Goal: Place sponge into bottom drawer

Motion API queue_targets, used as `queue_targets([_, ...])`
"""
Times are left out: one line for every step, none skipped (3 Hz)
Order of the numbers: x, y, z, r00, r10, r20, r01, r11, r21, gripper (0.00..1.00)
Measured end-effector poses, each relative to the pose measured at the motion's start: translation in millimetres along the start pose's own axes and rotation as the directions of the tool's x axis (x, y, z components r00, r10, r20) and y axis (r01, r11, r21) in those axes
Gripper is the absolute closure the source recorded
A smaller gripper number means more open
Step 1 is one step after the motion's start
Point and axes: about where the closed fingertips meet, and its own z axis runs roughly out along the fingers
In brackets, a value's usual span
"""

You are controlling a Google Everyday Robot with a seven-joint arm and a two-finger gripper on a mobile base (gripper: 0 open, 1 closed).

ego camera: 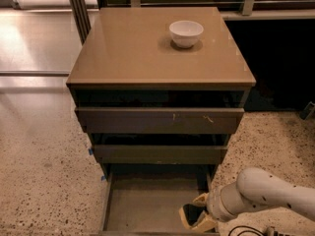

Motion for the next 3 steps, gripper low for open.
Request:
queue_targets([-17,-6,23,0.999,-0.048,0.017,0.049,0.998,-0.041,1.0])
queue_targets([-47,-21,72,0.992,-0.107,0.066,0.114,0.9875,-0.109,1.0])
queue_targets([-47,-20,74,0.992,-0.106,0.067,0.113,0.9882,-0.104,1.0])
